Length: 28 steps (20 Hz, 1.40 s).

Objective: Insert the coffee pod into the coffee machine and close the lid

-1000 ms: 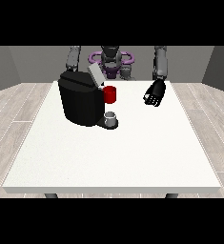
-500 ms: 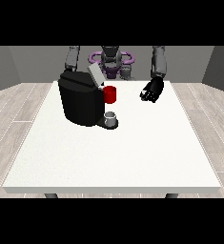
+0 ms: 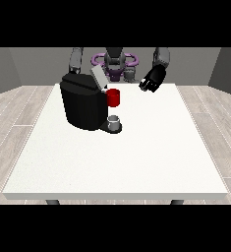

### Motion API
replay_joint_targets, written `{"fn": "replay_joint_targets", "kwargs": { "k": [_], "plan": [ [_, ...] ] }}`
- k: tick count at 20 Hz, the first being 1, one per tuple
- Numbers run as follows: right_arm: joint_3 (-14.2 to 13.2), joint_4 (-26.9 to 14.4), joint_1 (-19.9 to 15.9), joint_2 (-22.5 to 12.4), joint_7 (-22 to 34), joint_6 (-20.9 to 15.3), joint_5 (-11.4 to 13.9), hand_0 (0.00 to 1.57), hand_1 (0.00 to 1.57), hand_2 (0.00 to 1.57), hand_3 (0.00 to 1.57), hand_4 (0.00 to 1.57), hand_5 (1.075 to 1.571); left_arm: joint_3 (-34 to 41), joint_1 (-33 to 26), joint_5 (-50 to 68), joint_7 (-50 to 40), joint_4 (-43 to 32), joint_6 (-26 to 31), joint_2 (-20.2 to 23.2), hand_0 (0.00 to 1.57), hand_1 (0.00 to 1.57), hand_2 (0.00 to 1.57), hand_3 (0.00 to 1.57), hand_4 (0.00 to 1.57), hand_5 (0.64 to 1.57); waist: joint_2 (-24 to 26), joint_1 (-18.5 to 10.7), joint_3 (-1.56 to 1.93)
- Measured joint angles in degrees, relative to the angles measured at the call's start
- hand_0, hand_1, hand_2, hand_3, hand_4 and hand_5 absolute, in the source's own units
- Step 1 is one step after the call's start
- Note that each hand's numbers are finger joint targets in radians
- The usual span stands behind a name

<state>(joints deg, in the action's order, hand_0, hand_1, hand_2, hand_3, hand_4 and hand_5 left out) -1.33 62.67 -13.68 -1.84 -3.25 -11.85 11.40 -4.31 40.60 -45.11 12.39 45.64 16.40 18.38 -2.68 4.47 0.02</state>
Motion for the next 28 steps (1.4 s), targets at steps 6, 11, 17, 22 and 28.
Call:
{"fn": "replay_joint_targets", "kwargs": {
  "k": [6,11,17,22,28],
  "plan": [
    [1.5,1.5,-0.7,0.6,1.1,0.7,0.5,0.0,0.0,0.0,0.0,0.0,1.571,1.7,4.6,0.6,-2.6,0.8,4.1,0.0,1.4,1.4,1.4,1.34,0.6,1.571,0.8,2.3,0.0],
    [2.1,3.5,-1.7,1.1,1.5,2.0,-0.4,0.0,0.0,0.0,0.0,0.0,1.571,4.1,9.6,1.7,-5.3,0.7,5.7,-0.3,0.98,0.98,1.2,1.37,0.51,1.571,-0.1,4.8,-0.01],
    [2.3,5.2,-3.5,0.9,0.4,2.1,-0.5,0.0,0.0,0.0,0.0,0.0,1.571,8.7,17.1,4.5,-9.3,-0.4,9.1,1.0,1.27,1.27,1.3,1.27,0.49,1.571,-2.0,7.2,-0.01],
    [2.3,8.2,-5.4,0.3,1.5,2.7,-0.8,0.0,0.0,0.0,0.0,0.0,1.571,10.5,21.3,4.4,-10.0,-2.0,8.7,3.4,1.2,1.2,1.27,1.26,0.49,1.571,-4.9,10.4,-0.01],
    [1.4,10.6,-8.1,-0.7,2.7,2.6,-0.8,0.0,0.0,0.0,0.0,0.18,1.571,11.6,25.3,3.8,-10.0,-3.9,8.7,6.1,1.27,1.27,1.3,1.26,0.47,1.571,-8.5,12.3,-0.02]
  ]
}}
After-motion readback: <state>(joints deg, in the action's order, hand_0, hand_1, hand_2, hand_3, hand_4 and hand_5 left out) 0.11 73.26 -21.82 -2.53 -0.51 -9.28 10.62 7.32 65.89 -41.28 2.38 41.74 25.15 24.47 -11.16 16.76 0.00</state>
